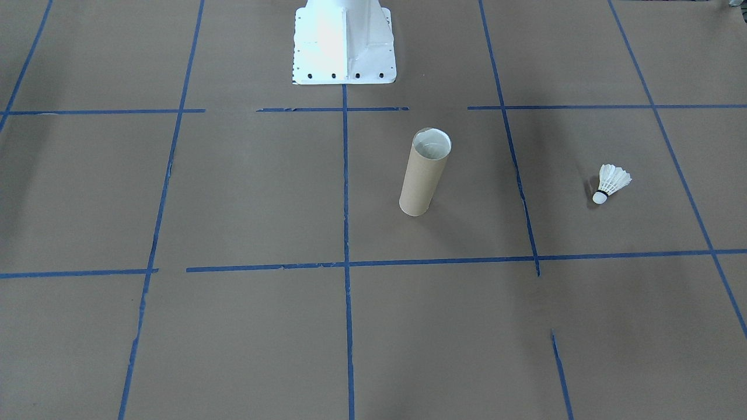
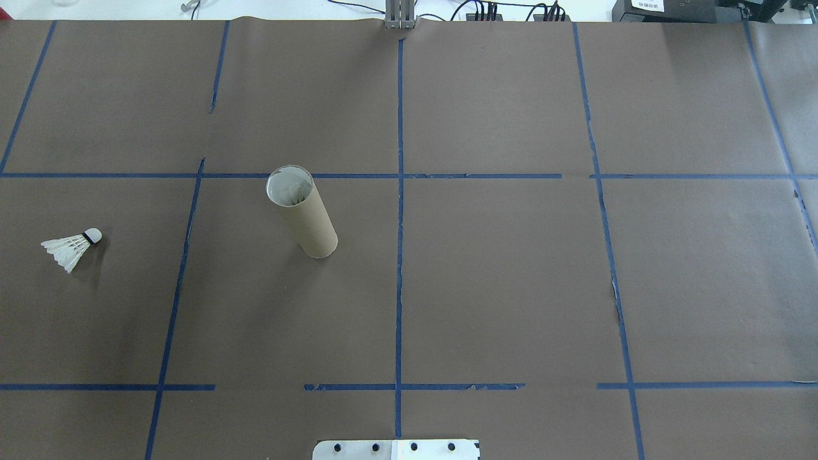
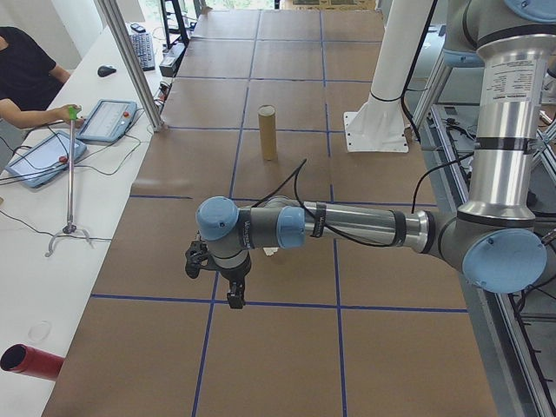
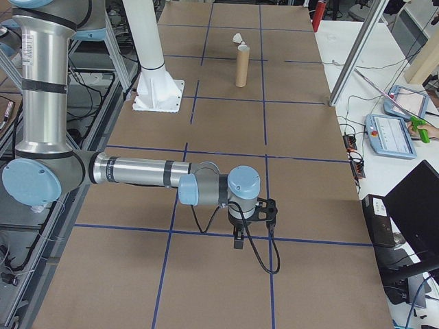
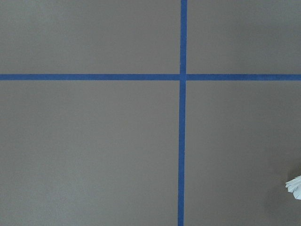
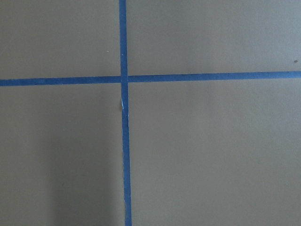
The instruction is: Collect badminton balls into bucket
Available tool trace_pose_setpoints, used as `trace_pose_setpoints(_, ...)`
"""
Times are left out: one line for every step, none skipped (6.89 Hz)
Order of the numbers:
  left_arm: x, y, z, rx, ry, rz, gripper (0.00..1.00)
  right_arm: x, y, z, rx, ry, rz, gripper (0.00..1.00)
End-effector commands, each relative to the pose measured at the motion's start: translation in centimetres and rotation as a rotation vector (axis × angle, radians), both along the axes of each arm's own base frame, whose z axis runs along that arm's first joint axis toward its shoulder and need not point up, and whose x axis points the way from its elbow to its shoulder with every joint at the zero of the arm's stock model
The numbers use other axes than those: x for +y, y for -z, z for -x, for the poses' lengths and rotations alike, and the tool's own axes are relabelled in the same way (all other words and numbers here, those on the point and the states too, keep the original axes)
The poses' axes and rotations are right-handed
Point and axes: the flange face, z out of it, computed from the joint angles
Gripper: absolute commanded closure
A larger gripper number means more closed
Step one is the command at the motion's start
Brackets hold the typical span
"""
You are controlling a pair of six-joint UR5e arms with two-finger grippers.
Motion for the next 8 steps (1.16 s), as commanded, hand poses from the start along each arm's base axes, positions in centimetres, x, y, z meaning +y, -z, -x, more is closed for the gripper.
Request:
trace_pose_setpoints(0.0,-0.2,0.2,-0.003,0.003,0.004,0.00,0.0,0.0,0.0,0.000,0.000,0.000,0.00)
trace_pose_setpoints(0.1,-0.5,0.2,-0.003,0.003,0.007,0.00,0.0,0.0,0.0,0.000,-0.001,0.001,0.00)
trace_pose_setpoints(-0.8,0.7,0.1,-0.004,0.009,-0.012,0.00,0.0,0.0,0.0,0.000,0.000,0.000,0.00)
trace_pose_setpoints(-1.5,2.3,0.0,-0.001,0.008,-0.055,0.00,0.0,0.0,0.0,0.000,0.000,0.000,0.00)
trace_pose_setpoints(-2.2,3.3,0.0,0.002,0.028,-0.125,0.00,0.0,0.0,0.0,0.000,0.000,0.000,0.00)
trace_pose_setpoints(-2.4,3.9,0.0,0.010,0.136,-0.094,0.00,0.0,0.0,0.0,0.000,0.000,0.000,0.00)
trace_pose_setpoints(-2.6,4.5,-0.2,0.040,0.204,-0.106,0.00,0.0,0.0,0.0,0.000,0.000,0.000,0.00)
trace_pose_setpoints(-1.8,4.3,-0.3,0.055,0.226,-0.113,0.00,0.0,0.0,0.0,0.000,0.000,0.000,0.00)
